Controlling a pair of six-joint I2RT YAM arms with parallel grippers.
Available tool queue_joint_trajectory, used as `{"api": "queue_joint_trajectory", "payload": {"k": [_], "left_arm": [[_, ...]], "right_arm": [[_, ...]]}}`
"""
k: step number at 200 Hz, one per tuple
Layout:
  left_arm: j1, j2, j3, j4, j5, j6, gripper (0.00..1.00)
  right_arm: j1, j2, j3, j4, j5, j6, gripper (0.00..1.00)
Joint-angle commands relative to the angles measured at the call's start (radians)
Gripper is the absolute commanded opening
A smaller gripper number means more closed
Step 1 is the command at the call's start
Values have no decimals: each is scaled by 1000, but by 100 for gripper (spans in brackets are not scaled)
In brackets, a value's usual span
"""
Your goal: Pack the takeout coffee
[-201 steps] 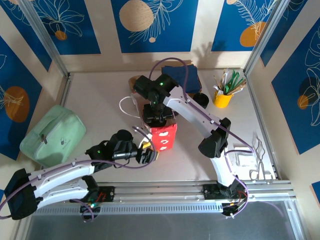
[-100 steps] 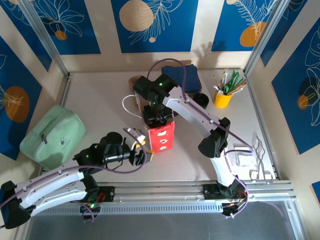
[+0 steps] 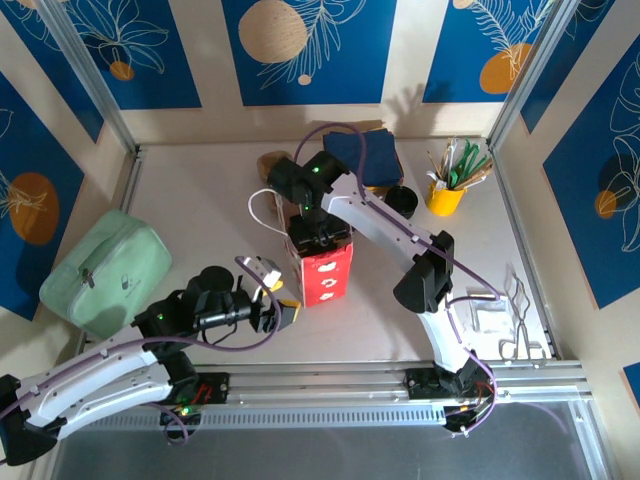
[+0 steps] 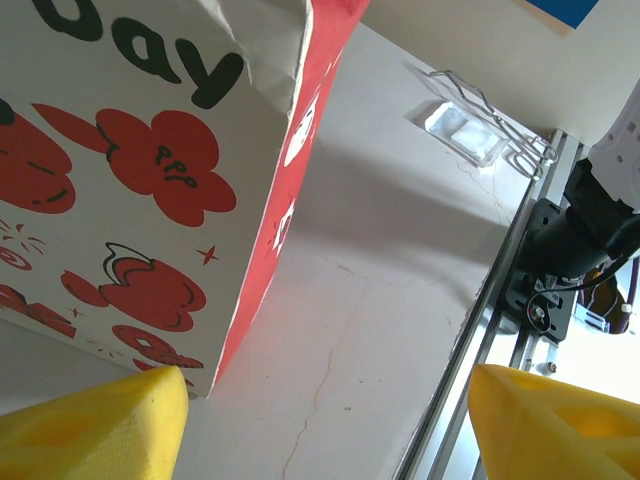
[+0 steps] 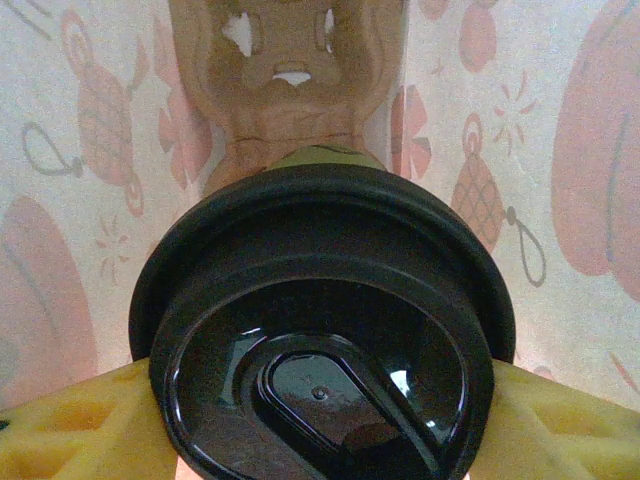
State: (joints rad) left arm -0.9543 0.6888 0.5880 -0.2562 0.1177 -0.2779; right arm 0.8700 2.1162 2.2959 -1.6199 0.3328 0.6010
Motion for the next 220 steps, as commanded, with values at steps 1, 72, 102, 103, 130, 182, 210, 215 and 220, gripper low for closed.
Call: {"api": "queue_joint_trajectory", "payload": {"k": [1,72,102,103,130,182,210,215,220], "left_arm": [[-8,-5,34,-18,-15,31,74],[-8,-4,36,-24,-21,33,74],[-8,-2,36,-21,-22,35,75],[-8,-3,36,-21,-22,35,75],[-9,4,39,-19,-24,37,75],[-9,9,37,-16,-24,31,75],[-8,13,41,-19,-33,37,75],[-8,13,43,-18,-36,38,75],[-8,13,43,-18,-39,39,75]], "right_arm": [[-1,1,-19,-36,-30,-18,64],[3,-74,-161,104,-73,8,64],[0,-82,-184,106,-68,10,64],[1,-81,-184,106,-67,10,64],[3,-80,-191,105,-62,13,64],[5,-77,-192,100,-58,11,64],[3,-78,-192,100,-59,11,64],[4,-78,-192,100,-58,12,64],[4,-79,-191,99,-58,11,64]]}}
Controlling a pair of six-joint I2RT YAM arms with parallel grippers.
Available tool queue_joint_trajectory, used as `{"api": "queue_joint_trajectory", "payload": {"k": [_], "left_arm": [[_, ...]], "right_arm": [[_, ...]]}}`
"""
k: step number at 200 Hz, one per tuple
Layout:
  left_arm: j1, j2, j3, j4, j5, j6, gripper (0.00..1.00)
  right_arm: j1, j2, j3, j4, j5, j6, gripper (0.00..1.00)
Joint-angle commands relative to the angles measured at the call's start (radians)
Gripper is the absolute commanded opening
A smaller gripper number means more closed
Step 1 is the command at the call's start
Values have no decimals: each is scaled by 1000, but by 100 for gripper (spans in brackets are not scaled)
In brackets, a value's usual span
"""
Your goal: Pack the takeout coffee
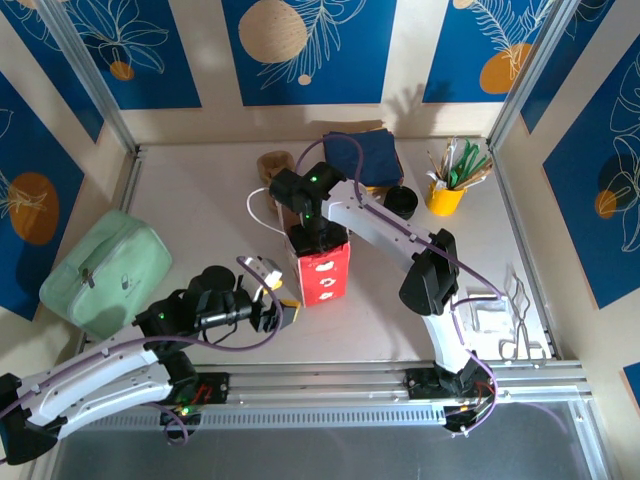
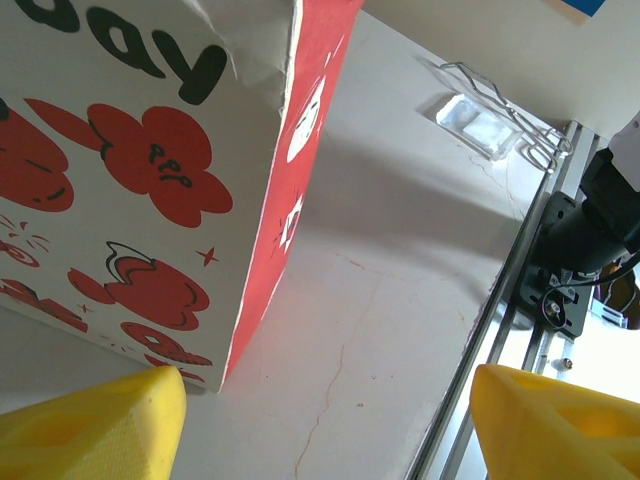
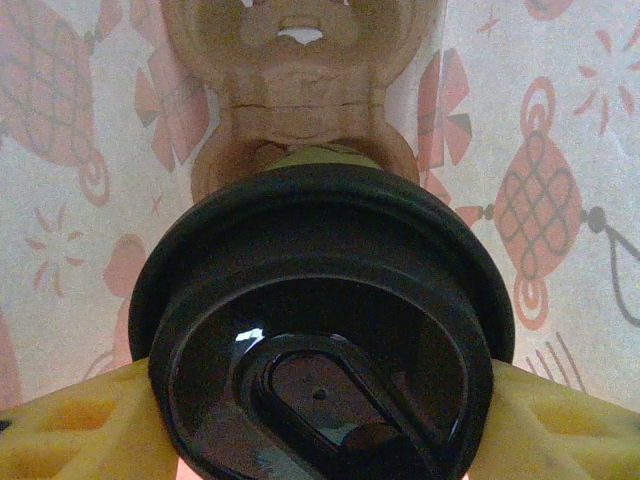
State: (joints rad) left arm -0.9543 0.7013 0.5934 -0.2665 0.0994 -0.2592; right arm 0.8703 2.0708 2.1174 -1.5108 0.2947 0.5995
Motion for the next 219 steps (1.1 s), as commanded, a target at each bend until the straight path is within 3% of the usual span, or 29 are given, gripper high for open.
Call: {"api": "queue_joint_trajectory", "payload": {"k": [1,219], "left_arm": [[-8,1,37,-7,-21,20,75],[-9,1,33,8,-46,23,75]], "right_arm": [[4,-33,-14,-10,-20,13,64],[7,-61,18,-44,-80,5,63]]}}
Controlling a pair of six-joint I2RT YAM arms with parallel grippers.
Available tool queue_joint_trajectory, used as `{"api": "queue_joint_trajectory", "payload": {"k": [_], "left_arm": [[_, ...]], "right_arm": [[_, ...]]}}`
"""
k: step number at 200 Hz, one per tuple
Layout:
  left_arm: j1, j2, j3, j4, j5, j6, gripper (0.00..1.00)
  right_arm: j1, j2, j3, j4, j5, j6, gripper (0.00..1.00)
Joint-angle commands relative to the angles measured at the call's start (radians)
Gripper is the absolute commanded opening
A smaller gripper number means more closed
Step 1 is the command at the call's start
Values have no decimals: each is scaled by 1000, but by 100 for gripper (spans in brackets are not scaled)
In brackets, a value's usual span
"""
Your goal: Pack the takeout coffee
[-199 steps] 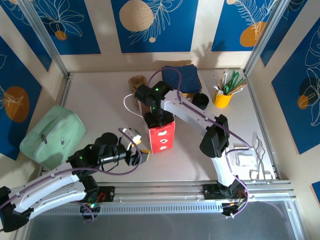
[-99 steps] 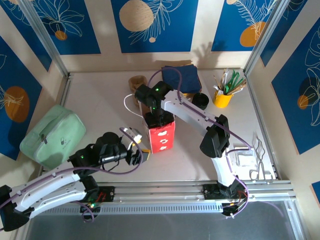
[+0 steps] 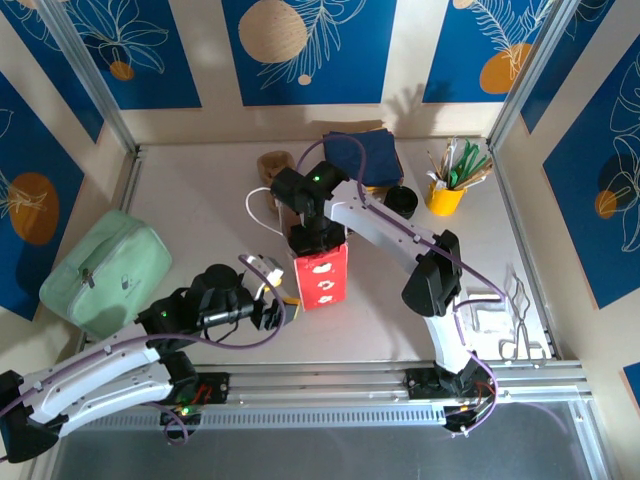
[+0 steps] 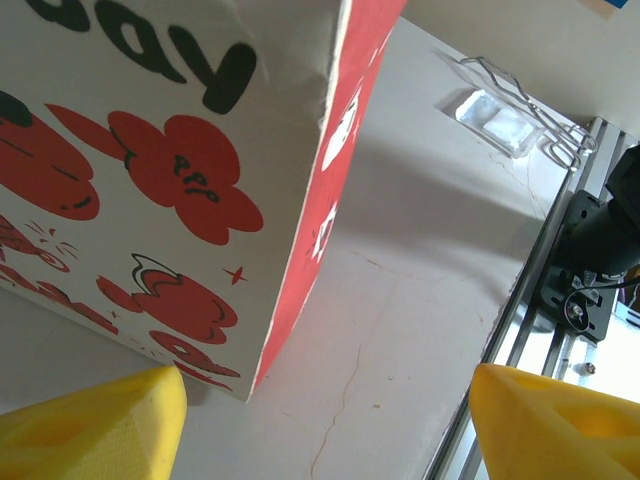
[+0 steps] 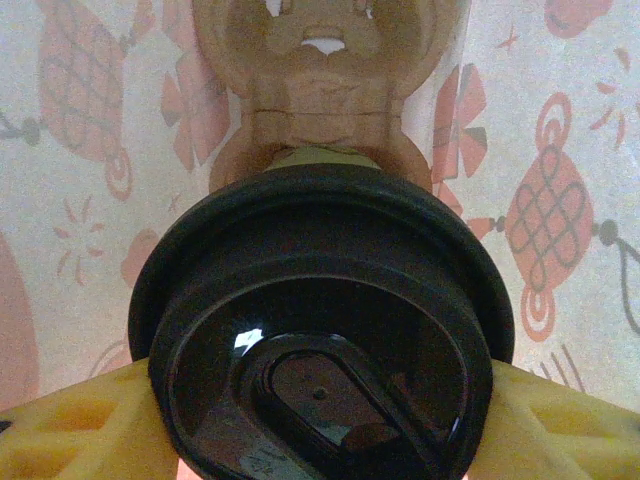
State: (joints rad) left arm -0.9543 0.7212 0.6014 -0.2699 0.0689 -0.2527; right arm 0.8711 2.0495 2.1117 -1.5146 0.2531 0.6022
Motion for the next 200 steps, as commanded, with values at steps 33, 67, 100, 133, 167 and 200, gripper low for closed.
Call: {"api": "queue_joint_trajectory", "payload": {"k": [33,67,100,133,167,200], "left_arm": [[-9,-35,20,3,-21,15,75],[-8,-48,20,-9,-27,12,75],[-9,-67,13,-20,-37,10,75],[-9,-76,8,-19,-38,7,75],[-9,-74,11,-20,-37,6,75],[-8,-71,12,-18,-37,7,75]], "right_arm": [[5,-35,22,-47,-40,11,64],[8,-31,16,-39,-42,16,63],[9,-17,22,-41,-49,15,63],[12,-13,12,-38,-37,18,63],[12,-14,-5,-32,-19,34,63],[14,-11,-35,-12,-20,53,63]]}}
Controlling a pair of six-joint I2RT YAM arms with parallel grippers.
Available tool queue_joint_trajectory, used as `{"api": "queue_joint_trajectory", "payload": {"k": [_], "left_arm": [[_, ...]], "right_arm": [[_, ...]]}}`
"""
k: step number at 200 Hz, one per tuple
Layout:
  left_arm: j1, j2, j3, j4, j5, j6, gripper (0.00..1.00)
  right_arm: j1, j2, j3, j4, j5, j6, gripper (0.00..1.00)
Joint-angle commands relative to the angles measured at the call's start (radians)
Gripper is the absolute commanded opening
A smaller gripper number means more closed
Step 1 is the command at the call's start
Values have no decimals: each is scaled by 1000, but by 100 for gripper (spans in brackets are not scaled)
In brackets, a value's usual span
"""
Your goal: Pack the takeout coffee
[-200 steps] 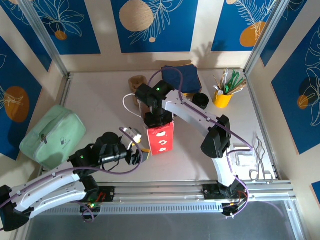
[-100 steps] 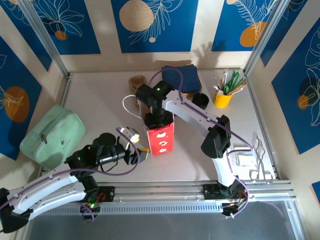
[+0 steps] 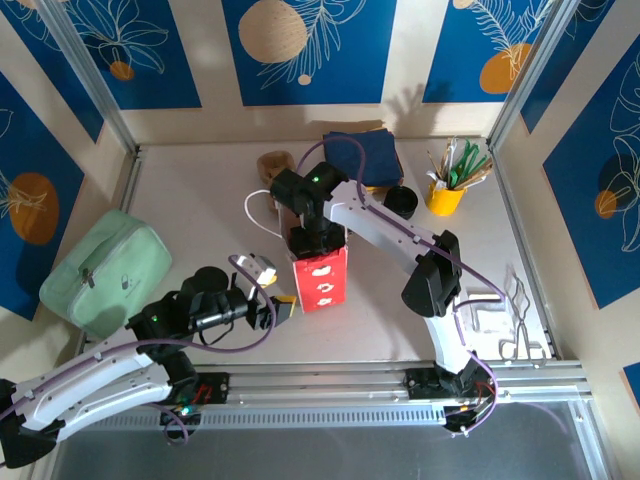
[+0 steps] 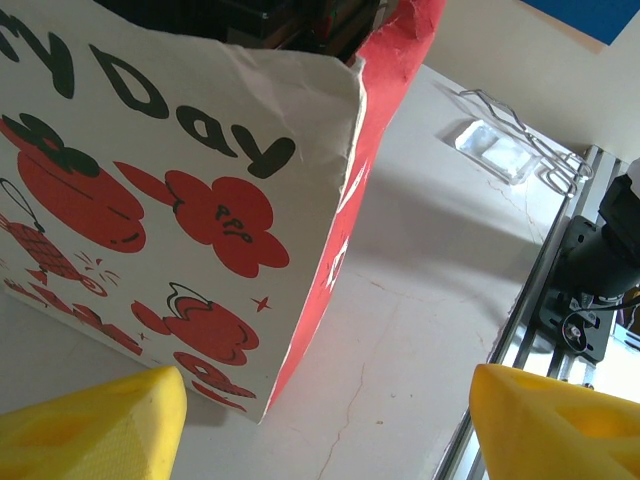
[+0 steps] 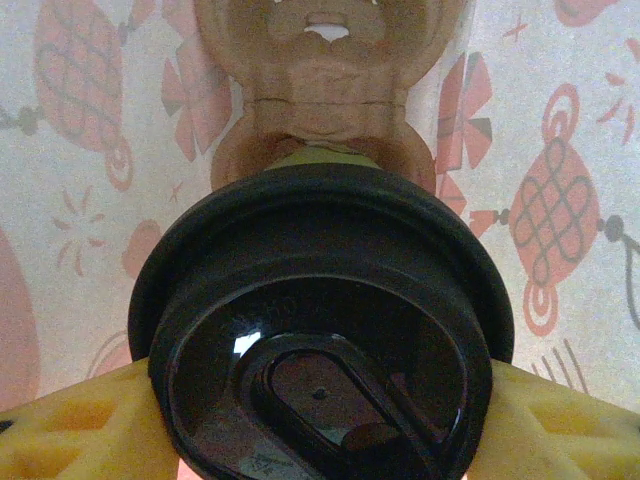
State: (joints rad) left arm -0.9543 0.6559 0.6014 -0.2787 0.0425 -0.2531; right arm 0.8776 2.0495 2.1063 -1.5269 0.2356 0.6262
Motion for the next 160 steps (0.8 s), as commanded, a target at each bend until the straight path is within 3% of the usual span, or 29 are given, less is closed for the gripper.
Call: {"api": "queue_joint_trajectory", "payload": {"k": [1,160], "left_arm": [[-8,-5,12,-9,-11,8,75],[-8,1,14,-10,-18,7,75]], "right_arm": [[8,-12,-30,0,-2,31,63],[10,-2,-97,58,-21,41,63]]}}
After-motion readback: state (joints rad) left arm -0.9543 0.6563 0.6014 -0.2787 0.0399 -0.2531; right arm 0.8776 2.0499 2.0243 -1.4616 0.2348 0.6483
